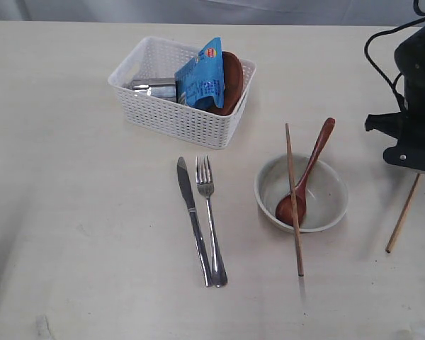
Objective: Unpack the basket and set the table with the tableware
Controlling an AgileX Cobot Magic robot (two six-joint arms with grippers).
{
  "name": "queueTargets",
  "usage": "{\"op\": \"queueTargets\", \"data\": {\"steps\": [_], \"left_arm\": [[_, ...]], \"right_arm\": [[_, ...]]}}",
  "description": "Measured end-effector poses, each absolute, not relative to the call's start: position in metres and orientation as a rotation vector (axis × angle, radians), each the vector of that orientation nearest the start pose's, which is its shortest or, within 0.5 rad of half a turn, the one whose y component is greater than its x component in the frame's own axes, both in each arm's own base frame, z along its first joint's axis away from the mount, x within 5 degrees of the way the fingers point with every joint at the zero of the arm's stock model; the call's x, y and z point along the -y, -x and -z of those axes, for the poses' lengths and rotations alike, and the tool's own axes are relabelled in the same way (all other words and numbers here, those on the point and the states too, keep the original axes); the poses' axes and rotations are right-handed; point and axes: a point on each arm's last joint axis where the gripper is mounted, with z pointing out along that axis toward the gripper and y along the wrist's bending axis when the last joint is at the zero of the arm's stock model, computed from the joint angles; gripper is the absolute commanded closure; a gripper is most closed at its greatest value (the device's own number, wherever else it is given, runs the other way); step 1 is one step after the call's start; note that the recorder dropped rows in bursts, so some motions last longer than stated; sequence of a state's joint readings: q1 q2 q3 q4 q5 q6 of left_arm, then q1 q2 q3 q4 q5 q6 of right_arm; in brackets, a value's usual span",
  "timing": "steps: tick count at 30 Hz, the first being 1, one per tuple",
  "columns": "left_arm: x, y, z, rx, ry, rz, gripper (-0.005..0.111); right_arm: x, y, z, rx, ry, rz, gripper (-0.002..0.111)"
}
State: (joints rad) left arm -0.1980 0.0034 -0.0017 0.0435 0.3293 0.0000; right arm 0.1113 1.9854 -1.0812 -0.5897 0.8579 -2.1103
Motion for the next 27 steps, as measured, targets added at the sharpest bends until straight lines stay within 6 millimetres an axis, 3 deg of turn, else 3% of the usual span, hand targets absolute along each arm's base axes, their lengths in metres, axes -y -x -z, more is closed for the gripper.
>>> {"op": "queueTargets", "data": {"steps": [10, 15, 21, 27], "left_arm": [[0.009, -0.053, -0.184, -1.804, -0.207, 0.098, 0.107], [0.009, -0.053, -0.184, -1.804, -0.207, 0.098, 0.107], [0.009, -0.053, -0.184, -1.804, -0.207, 0.098, 0.107], [0.009, -0.053, -0.184, -1.804, -0.207, 0.098, 0.107]], "right_arm": [[0.002, -0.336, -0.111, -0.874, 3.467, 0.209, 0.109], [0.003, -0.336, -0.105, -0.755, 3.614, 0.204, 0.109], [-0.005, -0.348, -0.107, -0.975, 3.525, 0.587, 0.109], [-0.008, -0.345, -0.109, -1.110, 3.473, 0.582, 0.109]]}}
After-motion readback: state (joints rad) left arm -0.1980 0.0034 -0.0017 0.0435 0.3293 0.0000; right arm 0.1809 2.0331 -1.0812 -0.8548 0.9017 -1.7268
